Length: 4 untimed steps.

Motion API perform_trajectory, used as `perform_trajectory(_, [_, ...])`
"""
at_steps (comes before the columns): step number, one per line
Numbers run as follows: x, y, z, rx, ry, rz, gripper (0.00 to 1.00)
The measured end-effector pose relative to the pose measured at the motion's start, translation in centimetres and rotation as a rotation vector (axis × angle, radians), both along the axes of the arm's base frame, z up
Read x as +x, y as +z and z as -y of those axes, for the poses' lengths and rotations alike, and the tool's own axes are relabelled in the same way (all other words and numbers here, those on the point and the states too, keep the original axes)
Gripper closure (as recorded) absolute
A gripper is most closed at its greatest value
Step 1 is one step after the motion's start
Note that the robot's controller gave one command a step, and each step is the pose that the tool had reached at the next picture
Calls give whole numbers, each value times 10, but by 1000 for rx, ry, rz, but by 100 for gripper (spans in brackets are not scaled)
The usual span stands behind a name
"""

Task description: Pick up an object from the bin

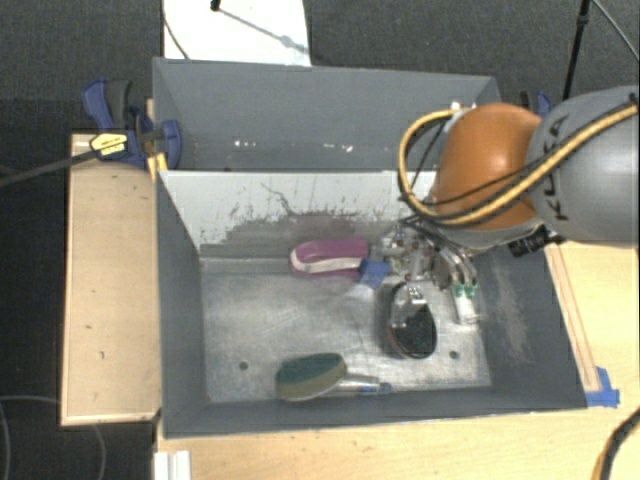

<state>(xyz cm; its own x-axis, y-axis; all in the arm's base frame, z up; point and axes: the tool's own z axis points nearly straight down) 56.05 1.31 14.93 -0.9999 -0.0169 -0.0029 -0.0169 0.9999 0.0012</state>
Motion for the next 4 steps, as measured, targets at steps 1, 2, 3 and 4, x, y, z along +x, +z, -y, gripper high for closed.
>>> perform_trajectory(1, [-54,-49,53,-2,320,-5,0])
perform_trajectory(2, [-31,-63,82,-4,661,2,0])
perform_trajectory(3, [32,-35,129,-6,570,9,0])
perform_trajectory(4, [30,-61,104,-2,719,-4,0])
